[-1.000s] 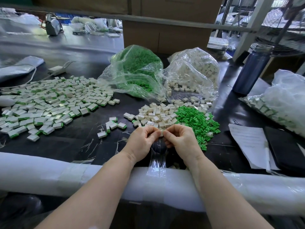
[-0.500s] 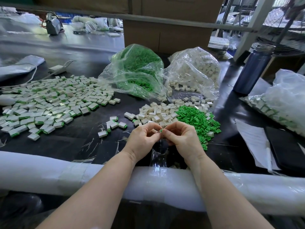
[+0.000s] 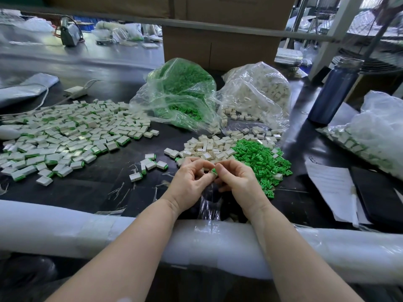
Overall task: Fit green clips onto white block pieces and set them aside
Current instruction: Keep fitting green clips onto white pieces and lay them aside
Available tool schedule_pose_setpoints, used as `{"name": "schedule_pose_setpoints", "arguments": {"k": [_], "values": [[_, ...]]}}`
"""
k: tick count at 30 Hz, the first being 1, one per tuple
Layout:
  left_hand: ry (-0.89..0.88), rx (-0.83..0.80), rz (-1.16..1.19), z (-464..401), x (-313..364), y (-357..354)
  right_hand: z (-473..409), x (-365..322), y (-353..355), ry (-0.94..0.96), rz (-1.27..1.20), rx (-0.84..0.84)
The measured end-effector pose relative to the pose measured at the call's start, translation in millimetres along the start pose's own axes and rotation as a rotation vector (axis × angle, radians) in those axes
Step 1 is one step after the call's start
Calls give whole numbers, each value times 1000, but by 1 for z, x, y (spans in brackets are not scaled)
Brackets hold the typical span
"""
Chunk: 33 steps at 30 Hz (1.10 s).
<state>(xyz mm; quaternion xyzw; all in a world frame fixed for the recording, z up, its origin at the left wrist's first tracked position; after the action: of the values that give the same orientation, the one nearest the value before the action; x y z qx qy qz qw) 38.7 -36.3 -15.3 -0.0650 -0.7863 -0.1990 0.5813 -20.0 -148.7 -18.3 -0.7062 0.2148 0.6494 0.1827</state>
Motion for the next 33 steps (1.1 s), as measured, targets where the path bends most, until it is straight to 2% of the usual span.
{"name": "schedule_pose_setpoints", "arguments": {"k": [5,21,33], "values": [[-45,-60,35,4,6,-3,3,-4,-4,-3,63,-95],[-94,-145,-88,4,4,-7,3,-4,-1,-101,-68,-75],[-74,-145,-53,4,4,-7,3,-3,-1,-129,-118,-79]]}}
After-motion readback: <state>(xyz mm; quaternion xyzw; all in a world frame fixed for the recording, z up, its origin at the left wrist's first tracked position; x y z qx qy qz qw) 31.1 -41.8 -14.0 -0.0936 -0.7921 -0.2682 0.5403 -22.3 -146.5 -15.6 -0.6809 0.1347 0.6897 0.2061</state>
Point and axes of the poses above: each hand's wrist, its own z-axis away from the middle knuckle, its own y-axis out of the back of the hand, x = y × z, the point moved 4 cm from there along -z, towards the middle knuckle, and after that the axes turned 12 degrees about x, right-handed, at the moved point
